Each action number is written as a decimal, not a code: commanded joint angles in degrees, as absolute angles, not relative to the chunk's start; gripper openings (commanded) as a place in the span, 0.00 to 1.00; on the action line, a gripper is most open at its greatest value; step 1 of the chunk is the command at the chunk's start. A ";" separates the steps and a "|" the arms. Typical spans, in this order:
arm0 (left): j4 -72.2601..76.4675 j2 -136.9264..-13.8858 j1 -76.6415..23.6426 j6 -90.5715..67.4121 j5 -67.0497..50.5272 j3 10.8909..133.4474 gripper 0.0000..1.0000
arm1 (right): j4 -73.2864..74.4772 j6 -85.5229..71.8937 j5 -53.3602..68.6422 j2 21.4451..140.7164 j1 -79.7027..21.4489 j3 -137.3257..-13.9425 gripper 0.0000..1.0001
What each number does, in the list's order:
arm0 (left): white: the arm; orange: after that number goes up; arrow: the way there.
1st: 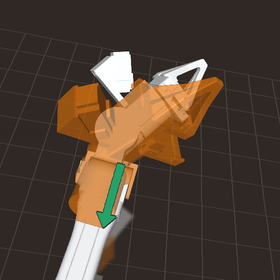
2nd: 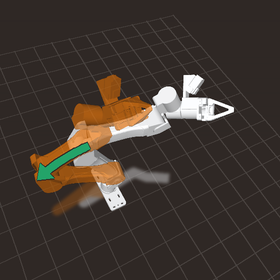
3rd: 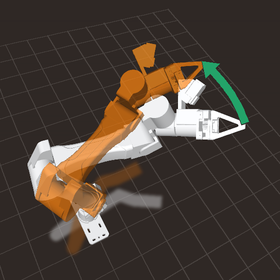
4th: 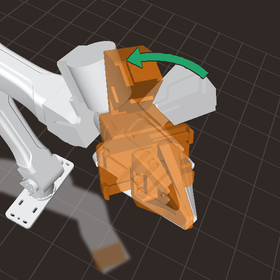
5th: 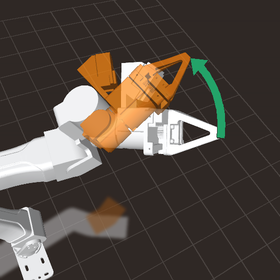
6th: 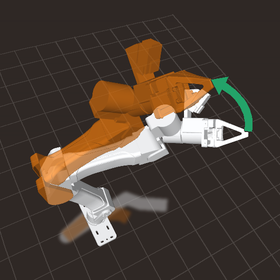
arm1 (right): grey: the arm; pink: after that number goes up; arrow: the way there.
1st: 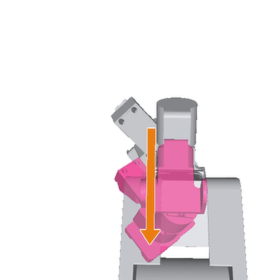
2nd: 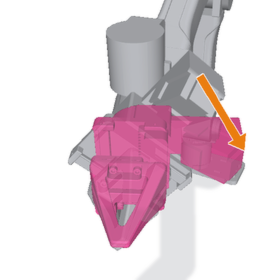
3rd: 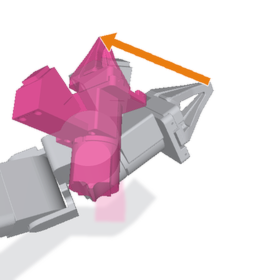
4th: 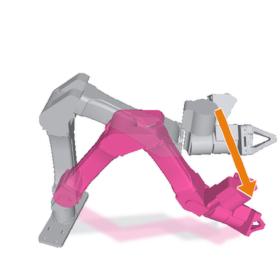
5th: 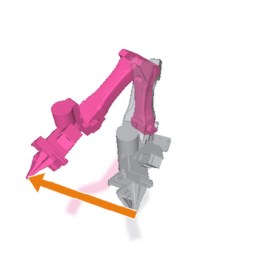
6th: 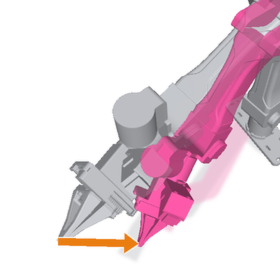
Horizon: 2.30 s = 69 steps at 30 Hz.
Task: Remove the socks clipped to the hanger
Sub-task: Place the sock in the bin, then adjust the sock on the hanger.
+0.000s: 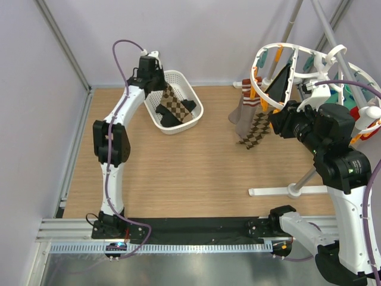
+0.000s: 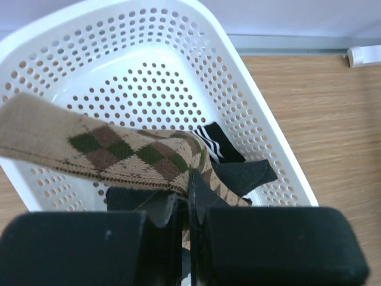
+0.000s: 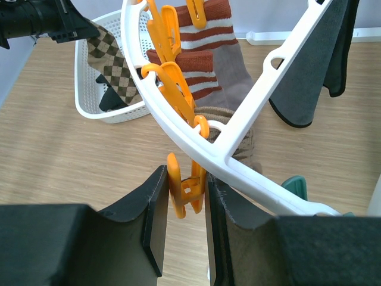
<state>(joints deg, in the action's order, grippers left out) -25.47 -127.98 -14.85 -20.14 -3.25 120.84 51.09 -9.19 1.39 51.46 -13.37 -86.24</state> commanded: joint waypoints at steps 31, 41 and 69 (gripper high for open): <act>-6.95 -95.44 -43.59 -9.67 -38.94 91.58 0.67 | 53.61 -11.69 4.13 51.24 -13.27 -86.31 0.01; -2.74 -104.23 -50.18 -8.35 -32.44 96.94 0.69 | 55.19 -11.34 3.69 50.63 -13.27 -87.63 0.02; 21.36 -97.82 -62.66 -5.71 7.90 81.21 0.00 | 77.43 -35.32 -19.16 53.70 -13.27 -105.90 0.72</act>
<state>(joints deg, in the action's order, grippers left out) 17.12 -99.96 -61.43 -8.10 -0.21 80.23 75.44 -29.82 -14.66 52.64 -13.37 -101.27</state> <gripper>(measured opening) 0.024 0.723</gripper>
